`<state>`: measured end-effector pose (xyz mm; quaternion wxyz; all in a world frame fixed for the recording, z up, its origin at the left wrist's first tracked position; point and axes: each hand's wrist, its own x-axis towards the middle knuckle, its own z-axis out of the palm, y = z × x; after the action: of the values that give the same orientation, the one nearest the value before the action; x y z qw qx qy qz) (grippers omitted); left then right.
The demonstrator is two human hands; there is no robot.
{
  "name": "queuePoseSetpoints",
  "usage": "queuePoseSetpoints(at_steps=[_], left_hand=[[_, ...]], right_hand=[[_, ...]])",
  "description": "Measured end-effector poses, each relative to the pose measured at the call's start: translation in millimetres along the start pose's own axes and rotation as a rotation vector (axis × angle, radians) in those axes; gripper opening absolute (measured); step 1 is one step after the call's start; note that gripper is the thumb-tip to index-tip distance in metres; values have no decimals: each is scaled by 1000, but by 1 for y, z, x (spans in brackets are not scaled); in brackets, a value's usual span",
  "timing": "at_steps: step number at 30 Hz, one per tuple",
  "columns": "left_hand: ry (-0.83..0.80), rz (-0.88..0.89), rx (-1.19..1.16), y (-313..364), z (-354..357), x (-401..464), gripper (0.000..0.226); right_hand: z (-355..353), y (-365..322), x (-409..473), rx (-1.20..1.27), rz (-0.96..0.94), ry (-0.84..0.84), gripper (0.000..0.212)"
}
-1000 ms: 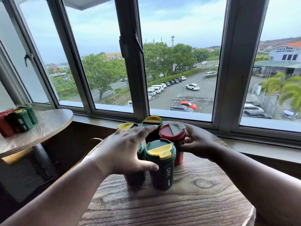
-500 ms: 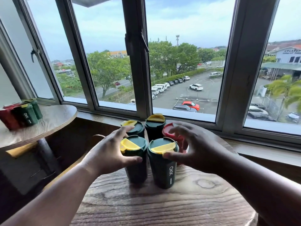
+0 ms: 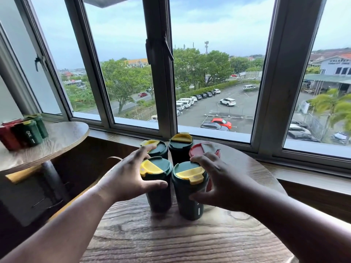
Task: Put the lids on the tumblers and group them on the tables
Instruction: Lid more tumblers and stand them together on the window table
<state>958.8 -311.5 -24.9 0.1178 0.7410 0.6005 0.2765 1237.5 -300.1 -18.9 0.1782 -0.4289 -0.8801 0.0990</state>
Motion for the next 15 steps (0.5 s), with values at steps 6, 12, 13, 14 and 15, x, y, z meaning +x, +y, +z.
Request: queuePoseSetpoints(at_steps=[6, 12, 13, 14, 15], left_hand=[[347, -97, -187, -13, -9, 30, 57], [-66, -540, -714, -45, 3, 76, 71], [-88, -588, -789, -48, 7, 77, 66], [-102, -620, -845, -49, 10, 78, 63], [-118, -637, -867, -50, 13, 78, 62]], right_hand=[[-5, -3, 2, -5, 8, 25, 91], [-13, -8, 11, -89, 42, 119, 80], [-15, -9, 12, -103, 58, 134, 73], [-16, -9, 14, -106, 81, 148, 64], [-17, -9, 16, -100, 103, 165, 57]])
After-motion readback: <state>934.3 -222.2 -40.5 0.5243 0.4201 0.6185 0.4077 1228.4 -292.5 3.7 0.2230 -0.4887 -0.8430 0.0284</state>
